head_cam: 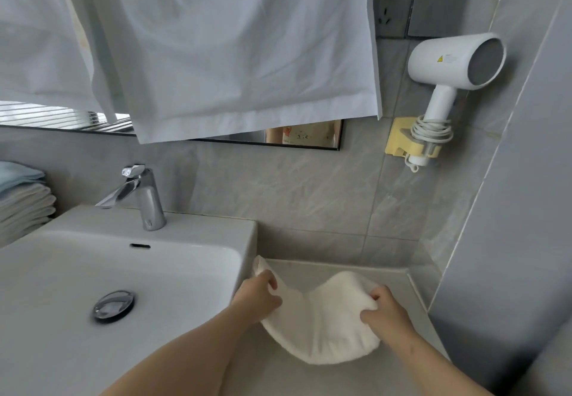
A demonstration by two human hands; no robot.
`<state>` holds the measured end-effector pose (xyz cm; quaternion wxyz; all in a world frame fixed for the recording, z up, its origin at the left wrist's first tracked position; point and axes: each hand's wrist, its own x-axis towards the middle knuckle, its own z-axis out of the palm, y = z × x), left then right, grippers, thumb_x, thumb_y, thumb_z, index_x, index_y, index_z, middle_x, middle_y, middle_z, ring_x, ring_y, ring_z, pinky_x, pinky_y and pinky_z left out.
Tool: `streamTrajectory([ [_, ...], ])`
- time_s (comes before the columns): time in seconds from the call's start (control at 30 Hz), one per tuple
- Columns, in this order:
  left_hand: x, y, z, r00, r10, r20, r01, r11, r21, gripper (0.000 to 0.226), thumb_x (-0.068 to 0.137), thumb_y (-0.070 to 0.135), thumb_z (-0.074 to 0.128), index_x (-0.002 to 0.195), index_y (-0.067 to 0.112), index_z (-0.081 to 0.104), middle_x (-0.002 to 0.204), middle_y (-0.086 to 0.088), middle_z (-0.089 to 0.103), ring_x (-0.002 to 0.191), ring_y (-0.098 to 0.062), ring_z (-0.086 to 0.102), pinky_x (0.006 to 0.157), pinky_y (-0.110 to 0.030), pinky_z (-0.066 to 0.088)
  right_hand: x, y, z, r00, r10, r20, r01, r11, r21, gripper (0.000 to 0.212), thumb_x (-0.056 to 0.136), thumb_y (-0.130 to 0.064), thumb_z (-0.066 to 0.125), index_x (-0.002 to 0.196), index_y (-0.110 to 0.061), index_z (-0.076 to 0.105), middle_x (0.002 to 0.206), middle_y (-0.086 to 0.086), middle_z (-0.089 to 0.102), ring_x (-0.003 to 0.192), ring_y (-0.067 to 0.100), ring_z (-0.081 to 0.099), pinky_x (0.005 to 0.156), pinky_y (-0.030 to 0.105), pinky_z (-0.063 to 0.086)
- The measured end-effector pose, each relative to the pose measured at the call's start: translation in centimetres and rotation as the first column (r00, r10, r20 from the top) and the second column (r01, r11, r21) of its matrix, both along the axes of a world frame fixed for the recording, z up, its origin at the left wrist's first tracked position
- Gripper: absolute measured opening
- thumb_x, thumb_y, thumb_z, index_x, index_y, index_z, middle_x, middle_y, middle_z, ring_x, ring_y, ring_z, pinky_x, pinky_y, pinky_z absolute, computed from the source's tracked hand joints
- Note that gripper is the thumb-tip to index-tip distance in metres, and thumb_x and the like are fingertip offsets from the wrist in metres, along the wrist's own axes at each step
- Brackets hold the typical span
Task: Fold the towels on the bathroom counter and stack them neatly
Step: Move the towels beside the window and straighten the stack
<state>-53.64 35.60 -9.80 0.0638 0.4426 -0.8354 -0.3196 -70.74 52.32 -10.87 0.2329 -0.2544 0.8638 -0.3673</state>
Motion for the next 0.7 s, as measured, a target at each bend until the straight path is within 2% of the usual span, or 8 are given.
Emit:
streamTrajectory([
  [0.07,0.6,0.1,1.6,0.997,0.023,-0.072,-0.024,1.000,-0.013,0.017,0.084,0.021,0.055,0.098,0.025,0.046,0.100,-0.001,0.049,0.084,-0.019,0.051,0.068,-0.023,0.044,0.8,-0.2,1.4,0.999,0.013,-0.035,-0.014,0.999,-0.050,0.024,0.079,-0.005,0.053,0.098,-0.016,0.043,0.085,0.001,0.051,0.073,0.016,0.049,0.059,0.027,0.036],
  [0.17,1.7,0.5,3.8,0.982,0.067,-0.176,-0.071,0.997,-0.015,0.017,0.082,0.019,0.055,0.096,0.023,0.049,0.096,-0.003,0.050,0.081,-0.020,0.051,0.066,-0.024,0.042,1.9,-0.3,3.5,0.995,-0.006,-0.104,-0.007,0.992,-0.125,0.027,0.078,-0.005,0.055,0.099,-0.016,0.043,0.083,0.001,0.050,0.070,0.016,0.047,0.057,0.028,0.034],
  [0.33,4.3,0.4,6.5,0.944,0.114,-0.310,-0.132,0.991,-0.035,0.019,0.080,0.016,0.055,0.097,0.023,0.051,0.093,-0.004,0.052,0.080,-0.021,0.051,0.070,-0.029,0.048,4.4,-1.0,6.4,0.985,-0.024,-0.172,-0.016,0.974,-0.227,0.029,0.076,-0.004,0.057,0.097,-0.018,0.043,0.083,-0.001,0.050,0.070,0.016,0.047,0.058,0.028,0.034],
  [0.43,6.3,0.2,7.8,0.924,0.128,-0.361,-0.164,0.984,-0.070,0.019,0.080,0.015,0.055,0.097,0.023,0.051,0.093,-0.004,0.052,0.076,-0.018,0.050,0.065,-0.027,0.046,6.2,-1.6,7.8,0.985,-0.016,-0.172,-0.031,0.963,-0.266,0.030,0.076,-0.005,0.058,0.099,-0.018,0.044,0.084,-0.002,0.050,0.073,0.017,0.047,0.057,0.028,0.033],
  [0.5,7.9,-0.2,8.4,0.912,0.139,-0.386,-0.184,0.979,-0.082,0.019,0.079,0.015,0.054,0.096,0.023,0.052,0.092,-0.002,0.051,0.073,-0.017,0.049,0.062,-0.026,0.045,7.7,-2.2,8.5,0.987,-0.007,-0.158,-0.040,0.957,-0.287,0.031,0.074,-0.010,0.059,0.099,-0.019,0.045,0.087,0.001,0.052,0.070,0.015,0.047,0.057,0.028,0.034],
  [0.57,10.0,-0.8,8.7,0.909,0.157,-0.387,-0.214,0.971,-0.108,0.019,0.078,0.015,0.054,0.095,0.024,0.052,0.089,-0.001,0.051,0.071,-0.015,0.048,0.057,-0.024,0.043,9.6,-3.1,9.2,0.988,0.003,-0.157,-0.050,0.954,-0.296,0.040,0.061,-0.022,0.055,0.100,-0.020,0.045,0.085,0.000,0.052,0.068,0.012,0.047,0.054,0.026,0.033],
  [0.63,12.5,-1.7,8.9,0.914,0.176,-0.365,-0.242,0.960,-0.143,0.020,0.076,0.015,0.053,0.093,0.026,0.051,0.086,0.002,0.050,0.071,-0.015,0.049,0.055,-0.024,0.041,11.7,-4.2,9.6,0.987,0.025,-0.157,-0.074,0.947,-0.312,0.047,0.053,-0.025,0.048,0.099,-0.020,0.045,0.083,-0.002,0.051,0.067,0.011,0.047,0.053,0.026,0.031],
  [0.7,15.4,-2.7,8.9,0.929,0.175,-0.325,-0.248,0.948,-0.201,0.021,0.076,0.015,0.052,0.093,0.028,0.051,0.084,0.004,0.049,0.076,-0.019,0.050,0.060,-0.026,0.042,13.9,-5.7,9.7,0.986,0.062,-0.156,-0.111,0.938,-0.328,0.039,0.061,-0.022,0.055,0.098,-0.018,0.045,0.084,-0.002,0.050,0.068,0.012,0.046,0.053,0.026,0.031],
])
